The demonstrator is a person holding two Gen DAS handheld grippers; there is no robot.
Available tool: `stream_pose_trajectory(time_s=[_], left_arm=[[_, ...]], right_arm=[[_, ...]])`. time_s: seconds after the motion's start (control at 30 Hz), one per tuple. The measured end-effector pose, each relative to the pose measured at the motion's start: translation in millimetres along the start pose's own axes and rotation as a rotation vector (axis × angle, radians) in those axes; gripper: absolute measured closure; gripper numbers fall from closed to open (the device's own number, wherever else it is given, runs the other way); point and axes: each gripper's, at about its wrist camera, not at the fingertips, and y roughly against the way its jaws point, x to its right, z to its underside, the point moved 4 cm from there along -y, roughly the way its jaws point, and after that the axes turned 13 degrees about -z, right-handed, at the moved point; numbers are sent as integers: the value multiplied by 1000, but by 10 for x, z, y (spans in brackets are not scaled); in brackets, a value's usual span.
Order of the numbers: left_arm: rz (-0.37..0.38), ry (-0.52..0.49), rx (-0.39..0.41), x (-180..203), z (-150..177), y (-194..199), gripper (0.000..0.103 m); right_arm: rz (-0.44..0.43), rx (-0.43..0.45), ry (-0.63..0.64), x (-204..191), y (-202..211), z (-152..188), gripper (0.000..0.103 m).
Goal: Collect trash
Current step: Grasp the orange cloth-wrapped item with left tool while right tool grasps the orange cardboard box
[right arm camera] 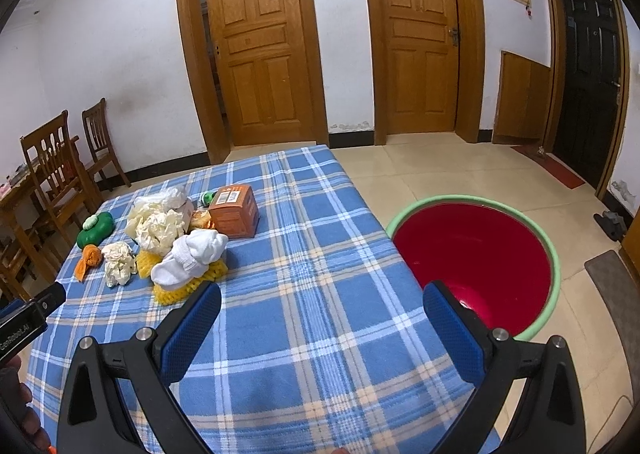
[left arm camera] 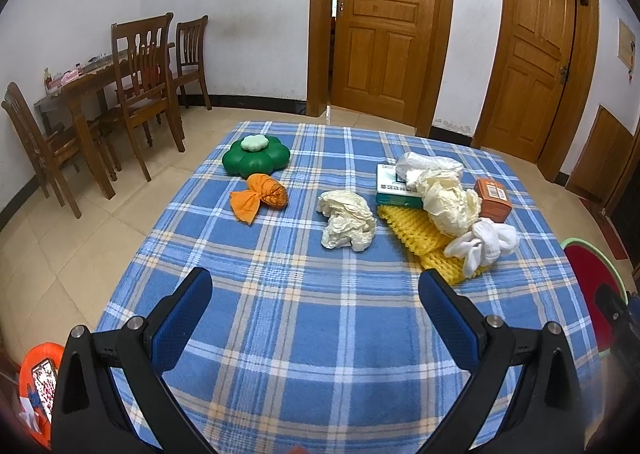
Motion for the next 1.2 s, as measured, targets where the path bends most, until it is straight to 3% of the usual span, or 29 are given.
stream_pose_trajectory(time_s=[0.5,0.7,0.93,1.2], left_arm=[[1,-21,-55,-63,-274,-459,2],[21,-14,-94,-153,-381,-698,12],[-3,-27,-126,-263,-542,-1018,17],[-4,-23,-177,-247,-635,-1385,20]], right_arm=[[-75,6,-14,64,-275,-195,0],[-111,-15,-14,66,-394,-218,0],[-137,-102,-40,45,-609,-223,0],[-131,-137,-10,-60,-760,-315,0]])
